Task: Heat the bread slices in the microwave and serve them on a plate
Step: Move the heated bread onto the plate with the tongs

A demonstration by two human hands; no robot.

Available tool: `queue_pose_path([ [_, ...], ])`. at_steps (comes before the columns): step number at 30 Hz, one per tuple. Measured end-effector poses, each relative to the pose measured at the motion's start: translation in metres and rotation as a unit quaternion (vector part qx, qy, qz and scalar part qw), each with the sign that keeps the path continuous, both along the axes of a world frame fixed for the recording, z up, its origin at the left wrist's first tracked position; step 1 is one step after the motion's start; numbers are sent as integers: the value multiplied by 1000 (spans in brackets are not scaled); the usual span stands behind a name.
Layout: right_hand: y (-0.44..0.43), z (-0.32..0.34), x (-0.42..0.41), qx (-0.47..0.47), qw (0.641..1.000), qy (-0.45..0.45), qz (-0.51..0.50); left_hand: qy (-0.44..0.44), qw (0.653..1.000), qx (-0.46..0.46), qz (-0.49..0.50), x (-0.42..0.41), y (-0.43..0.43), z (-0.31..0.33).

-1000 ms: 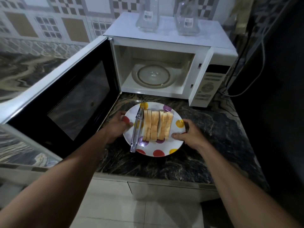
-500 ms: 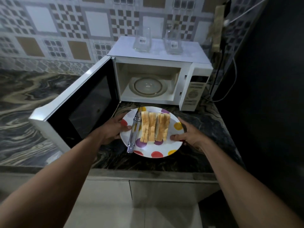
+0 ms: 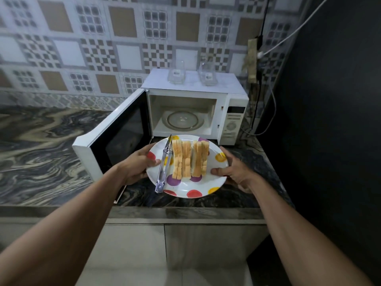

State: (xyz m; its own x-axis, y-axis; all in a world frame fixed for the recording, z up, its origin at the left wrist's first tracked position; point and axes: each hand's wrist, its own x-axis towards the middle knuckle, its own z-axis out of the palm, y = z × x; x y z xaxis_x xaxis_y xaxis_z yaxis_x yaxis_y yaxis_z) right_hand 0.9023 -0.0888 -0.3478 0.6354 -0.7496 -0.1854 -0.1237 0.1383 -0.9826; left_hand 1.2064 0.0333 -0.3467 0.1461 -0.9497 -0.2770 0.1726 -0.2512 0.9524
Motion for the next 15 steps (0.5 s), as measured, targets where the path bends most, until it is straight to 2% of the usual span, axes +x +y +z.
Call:
queue_pose_path([
  [7, 35, 11, -16, -11, 999, -26, 38, 11, 1000, -12, 23, -23, 43, 18],
  [11, 63, 22, -31, -8, 997, -35, 62, -22, 998, -2, 51, -39, 78, 27],
  [15, 87, 31, -40, 5, 996, -29, 82, 11, 998, -19, 65, -50, 117, 33],
])
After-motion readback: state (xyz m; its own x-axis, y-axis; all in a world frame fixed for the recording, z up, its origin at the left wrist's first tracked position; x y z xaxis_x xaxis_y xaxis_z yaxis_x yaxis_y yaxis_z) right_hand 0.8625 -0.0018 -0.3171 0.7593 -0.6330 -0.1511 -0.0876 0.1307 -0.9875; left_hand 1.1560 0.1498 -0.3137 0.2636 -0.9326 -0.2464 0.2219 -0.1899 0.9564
